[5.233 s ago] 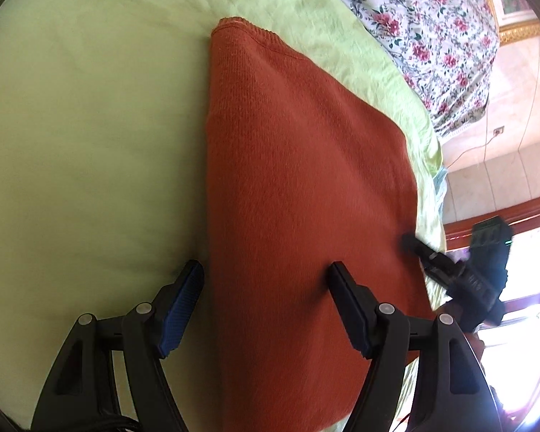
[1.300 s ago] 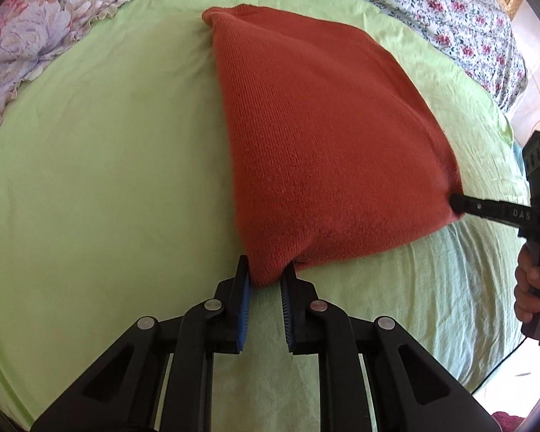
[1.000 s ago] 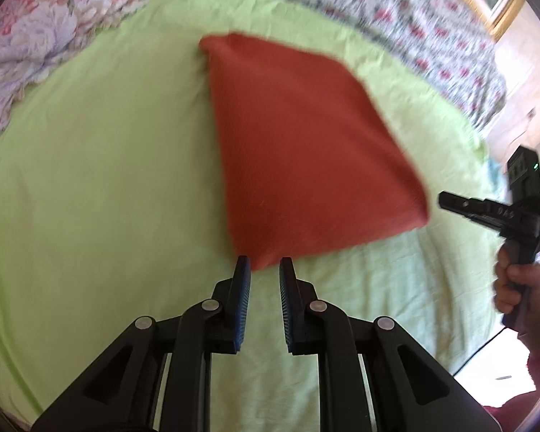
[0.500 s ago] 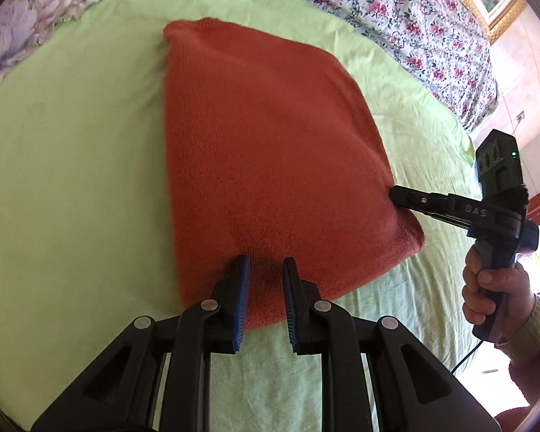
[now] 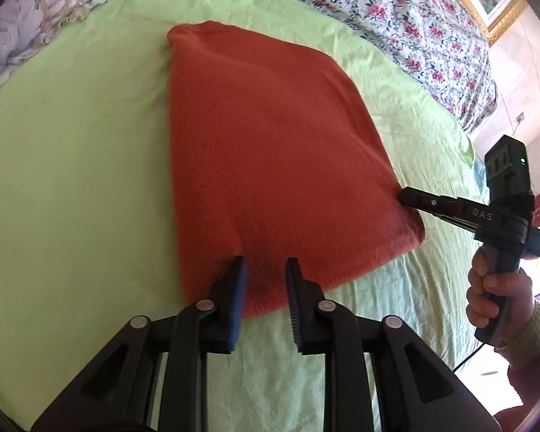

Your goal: Fold small clothes

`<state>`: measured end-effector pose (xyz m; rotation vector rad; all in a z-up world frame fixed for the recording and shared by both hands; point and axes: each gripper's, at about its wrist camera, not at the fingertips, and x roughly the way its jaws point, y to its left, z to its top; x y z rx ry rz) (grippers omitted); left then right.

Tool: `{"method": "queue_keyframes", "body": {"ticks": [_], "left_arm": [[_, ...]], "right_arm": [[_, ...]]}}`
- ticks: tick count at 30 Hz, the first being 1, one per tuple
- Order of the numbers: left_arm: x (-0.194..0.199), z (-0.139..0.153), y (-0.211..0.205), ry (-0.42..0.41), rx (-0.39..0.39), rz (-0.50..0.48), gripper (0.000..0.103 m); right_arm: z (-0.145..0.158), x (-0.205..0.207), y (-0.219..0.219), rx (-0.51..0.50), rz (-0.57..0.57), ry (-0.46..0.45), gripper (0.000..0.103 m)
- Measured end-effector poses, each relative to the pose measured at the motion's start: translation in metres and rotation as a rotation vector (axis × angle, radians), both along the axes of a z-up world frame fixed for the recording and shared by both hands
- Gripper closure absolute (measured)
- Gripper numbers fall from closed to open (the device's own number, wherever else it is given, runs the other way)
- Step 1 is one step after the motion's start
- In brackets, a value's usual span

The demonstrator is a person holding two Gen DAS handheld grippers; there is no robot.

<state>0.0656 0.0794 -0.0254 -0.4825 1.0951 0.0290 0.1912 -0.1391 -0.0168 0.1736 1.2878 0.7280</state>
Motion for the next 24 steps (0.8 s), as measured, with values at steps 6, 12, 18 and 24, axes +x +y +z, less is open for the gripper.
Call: {"method": "queue_keyframes", "body": {"ticks": [6, 12, 18, 24], "left_arm": [[-0.01, -0.009, 0.002, 0.024, -0.01, 0.0, 0.079], [-0.019, 0.014, 0.0, -0.003, 0.037, -0.006, 0.064], [-0.04, 0.026, 0.005, 0.007, 0.079, 0.015, 0.054], [-0.068, 0.032, 0.013, 0.012, 0.141, 0.032, 0.043]], "right_arm": [[-0.021, -0.016, -0.01, -0.051, -0.014, 0.043, 0.098], [0.011, -0.03, -0.014, -0.006, -0.043, -0.014, 0.098], [0.036, -0.059, -0.017, 0.008, -0.072, -0.044, 0.089], [0.047, -0.095, -0.021, 0.004, -0.119, -0.067, 0.054]]}}
